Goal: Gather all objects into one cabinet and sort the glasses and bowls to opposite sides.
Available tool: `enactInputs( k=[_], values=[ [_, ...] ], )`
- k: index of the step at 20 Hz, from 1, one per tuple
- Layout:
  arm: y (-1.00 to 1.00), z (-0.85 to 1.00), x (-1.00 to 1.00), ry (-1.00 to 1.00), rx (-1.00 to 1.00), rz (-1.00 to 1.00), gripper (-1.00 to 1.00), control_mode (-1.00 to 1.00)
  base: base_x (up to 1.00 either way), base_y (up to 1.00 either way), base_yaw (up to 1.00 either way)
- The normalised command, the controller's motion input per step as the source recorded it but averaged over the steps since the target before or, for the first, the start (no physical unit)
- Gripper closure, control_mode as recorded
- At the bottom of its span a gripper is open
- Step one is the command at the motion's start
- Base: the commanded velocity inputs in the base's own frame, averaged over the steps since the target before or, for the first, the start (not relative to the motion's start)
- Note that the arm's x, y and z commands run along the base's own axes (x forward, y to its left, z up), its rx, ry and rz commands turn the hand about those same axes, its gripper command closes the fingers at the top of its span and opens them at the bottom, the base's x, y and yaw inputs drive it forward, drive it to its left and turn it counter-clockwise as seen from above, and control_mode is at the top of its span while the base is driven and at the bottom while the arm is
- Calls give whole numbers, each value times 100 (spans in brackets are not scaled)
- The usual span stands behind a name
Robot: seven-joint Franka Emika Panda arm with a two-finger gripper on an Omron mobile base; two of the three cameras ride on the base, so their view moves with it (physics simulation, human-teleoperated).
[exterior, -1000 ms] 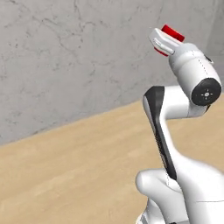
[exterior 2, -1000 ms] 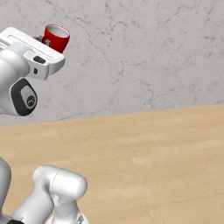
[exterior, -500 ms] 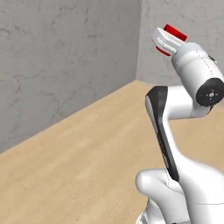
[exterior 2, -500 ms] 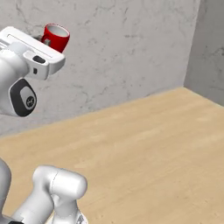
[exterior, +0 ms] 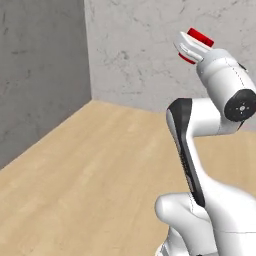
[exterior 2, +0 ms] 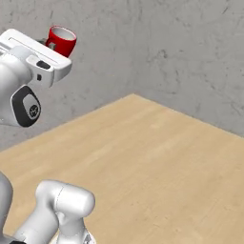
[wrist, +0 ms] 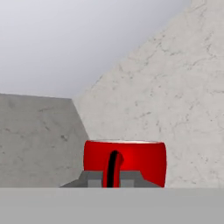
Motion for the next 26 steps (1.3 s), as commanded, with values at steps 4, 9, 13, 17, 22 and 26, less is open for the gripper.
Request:
enactInputs(
  k=[4, 9, 13, 17, 22, 26],
  values=[
    [0, 0, 0, 0, 0, 0, 100, 100, 92, -100, -49],
    [0, 0, 0, 0, 0, 0, 100, 100, 46, -100, -47],
    [0, 0, 0, 0, 0, 0, 100, 100, 45, -100, -41],
    [0, 0, 0, 0, 0, 0, 100, 100, 65, -100, -39],
    [0, 0, 0, 0, 0, 0, 100, 100, 79, -100, -37],
    [0, 0, 0, 0, 0, 0, 100, 100, 86, -100, -39]
  ],
)
